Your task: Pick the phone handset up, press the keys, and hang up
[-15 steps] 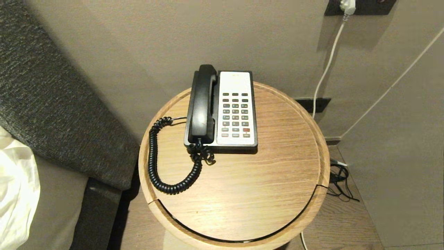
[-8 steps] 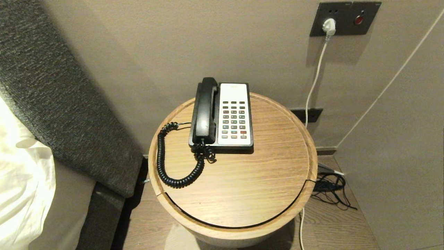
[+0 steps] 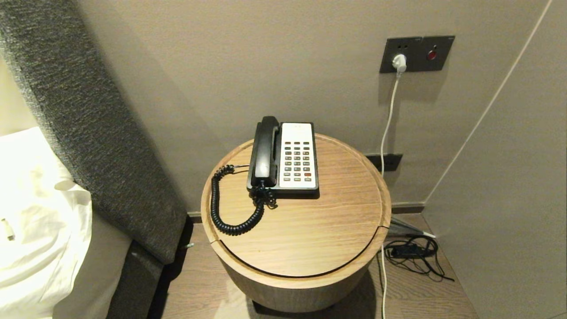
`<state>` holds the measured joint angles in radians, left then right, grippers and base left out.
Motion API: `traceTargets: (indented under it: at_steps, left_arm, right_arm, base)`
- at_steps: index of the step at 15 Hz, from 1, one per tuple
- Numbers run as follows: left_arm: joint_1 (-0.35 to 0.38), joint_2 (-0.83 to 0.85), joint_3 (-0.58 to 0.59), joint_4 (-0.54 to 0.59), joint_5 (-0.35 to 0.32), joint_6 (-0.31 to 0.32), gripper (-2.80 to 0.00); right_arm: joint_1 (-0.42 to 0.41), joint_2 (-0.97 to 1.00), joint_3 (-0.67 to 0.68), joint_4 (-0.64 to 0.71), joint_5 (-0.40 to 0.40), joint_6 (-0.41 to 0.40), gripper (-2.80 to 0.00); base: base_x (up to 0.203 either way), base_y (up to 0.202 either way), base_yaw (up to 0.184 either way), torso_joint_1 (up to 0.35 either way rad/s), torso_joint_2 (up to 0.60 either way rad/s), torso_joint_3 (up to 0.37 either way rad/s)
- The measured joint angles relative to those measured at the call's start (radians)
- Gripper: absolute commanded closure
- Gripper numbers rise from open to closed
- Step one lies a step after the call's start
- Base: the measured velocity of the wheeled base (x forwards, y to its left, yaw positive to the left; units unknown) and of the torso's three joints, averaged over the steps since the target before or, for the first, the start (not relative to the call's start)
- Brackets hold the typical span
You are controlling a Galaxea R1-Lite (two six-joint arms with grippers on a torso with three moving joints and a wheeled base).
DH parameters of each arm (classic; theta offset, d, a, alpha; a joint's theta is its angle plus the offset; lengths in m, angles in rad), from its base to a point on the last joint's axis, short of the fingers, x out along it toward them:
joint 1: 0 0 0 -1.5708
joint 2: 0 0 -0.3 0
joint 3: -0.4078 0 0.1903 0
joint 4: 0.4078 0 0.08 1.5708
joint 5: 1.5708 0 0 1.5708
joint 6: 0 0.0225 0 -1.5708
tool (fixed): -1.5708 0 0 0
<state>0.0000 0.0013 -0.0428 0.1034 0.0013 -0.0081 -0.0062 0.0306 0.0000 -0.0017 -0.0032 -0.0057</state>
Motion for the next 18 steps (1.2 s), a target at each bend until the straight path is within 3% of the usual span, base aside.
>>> traceTargets:
  at_steps: [12, 18]
  left_arm:
    - [0.0, -0.001, 0.0, 0.0, 0.0, -0.002, 0.0]
    - [0.0, -0.001, 0.0, -0.001, -0.003, 0.005, 0.0]
  right_arm:
    - [0.0, 0.0, 0.0, 0.0, 0.0, 0.0, 0.0]
    - [0.0, 0.0, 0.0, 0.0, 0.0, 0.0, 0.0]
  base:
    - [0.0, 0.0, 0.0, 0.001, 0.0, 0.204]
    - [0.0, 0.0, 0.0, 0.001, 0.0, 0.049]
